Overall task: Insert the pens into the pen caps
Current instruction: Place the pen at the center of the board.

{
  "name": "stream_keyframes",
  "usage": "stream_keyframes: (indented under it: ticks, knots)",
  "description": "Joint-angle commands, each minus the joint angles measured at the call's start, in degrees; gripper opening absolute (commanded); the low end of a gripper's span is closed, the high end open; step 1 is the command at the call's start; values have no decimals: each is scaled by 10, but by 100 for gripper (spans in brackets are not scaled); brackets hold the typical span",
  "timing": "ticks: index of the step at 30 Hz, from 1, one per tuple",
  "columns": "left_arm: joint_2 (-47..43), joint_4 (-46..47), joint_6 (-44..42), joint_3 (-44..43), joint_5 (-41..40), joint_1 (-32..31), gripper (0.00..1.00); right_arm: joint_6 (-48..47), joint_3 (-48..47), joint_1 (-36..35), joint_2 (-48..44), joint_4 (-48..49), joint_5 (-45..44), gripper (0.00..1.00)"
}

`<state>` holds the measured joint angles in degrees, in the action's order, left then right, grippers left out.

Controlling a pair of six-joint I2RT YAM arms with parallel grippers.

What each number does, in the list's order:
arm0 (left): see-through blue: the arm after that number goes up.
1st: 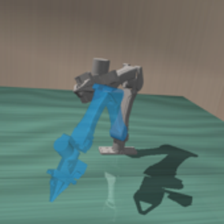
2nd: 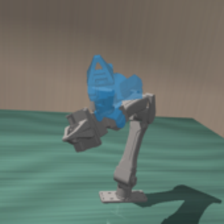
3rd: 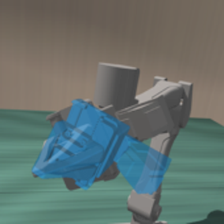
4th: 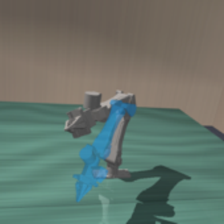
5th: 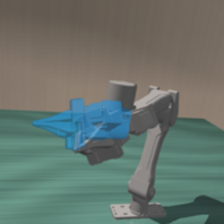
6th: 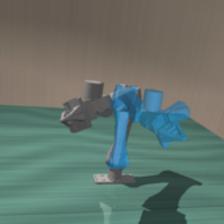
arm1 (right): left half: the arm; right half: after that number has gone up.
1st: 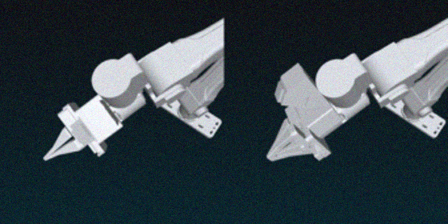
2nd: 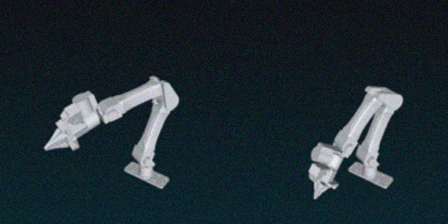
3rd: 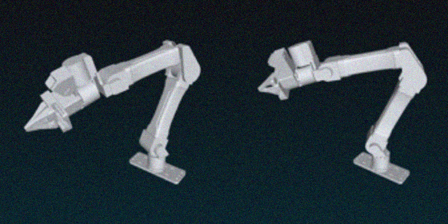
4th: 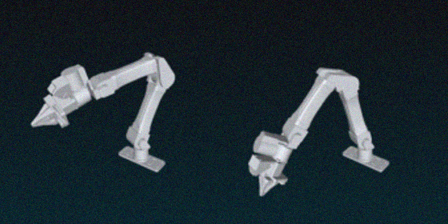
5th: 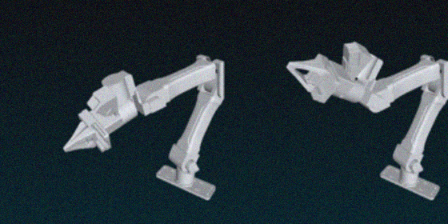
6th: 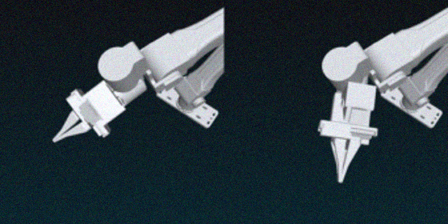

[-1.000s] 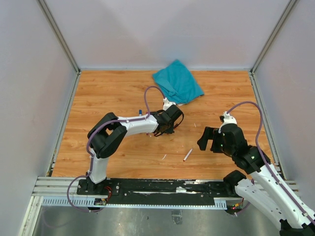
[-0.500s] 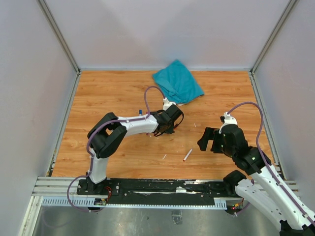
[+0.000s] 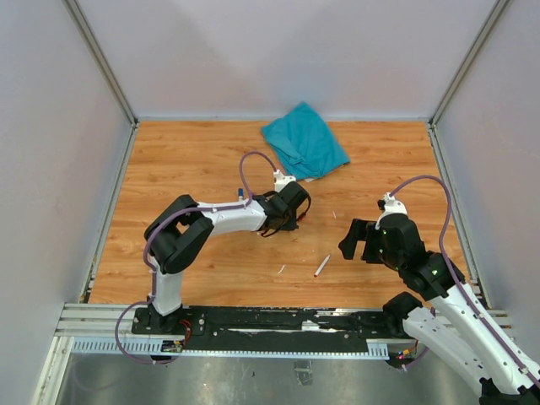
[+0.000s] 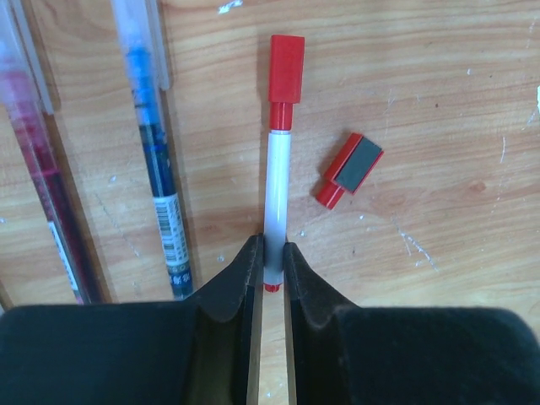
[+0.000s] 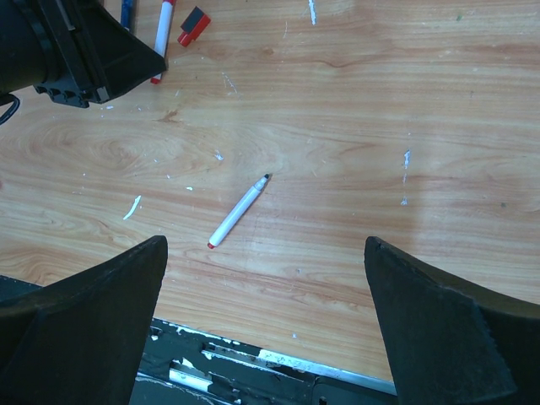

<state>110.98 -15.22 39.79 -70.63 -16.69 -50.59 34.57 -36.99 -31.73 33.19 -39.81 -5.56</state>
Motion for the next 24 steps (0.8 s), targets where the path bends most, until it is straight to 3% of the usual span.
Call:
stream_keyframes:
  ticks: [1,14,24]
  knots:
    - [-33,10,43,38,0,2,15,7,7,11,0,-10,-12,100]
    - [-32,21,57,42,-2,2,27,5,6,11,-5,-15,-13,100]
    - [-91,11,0,39,-11,2,34,2,5,11,2,-13,-26,100]
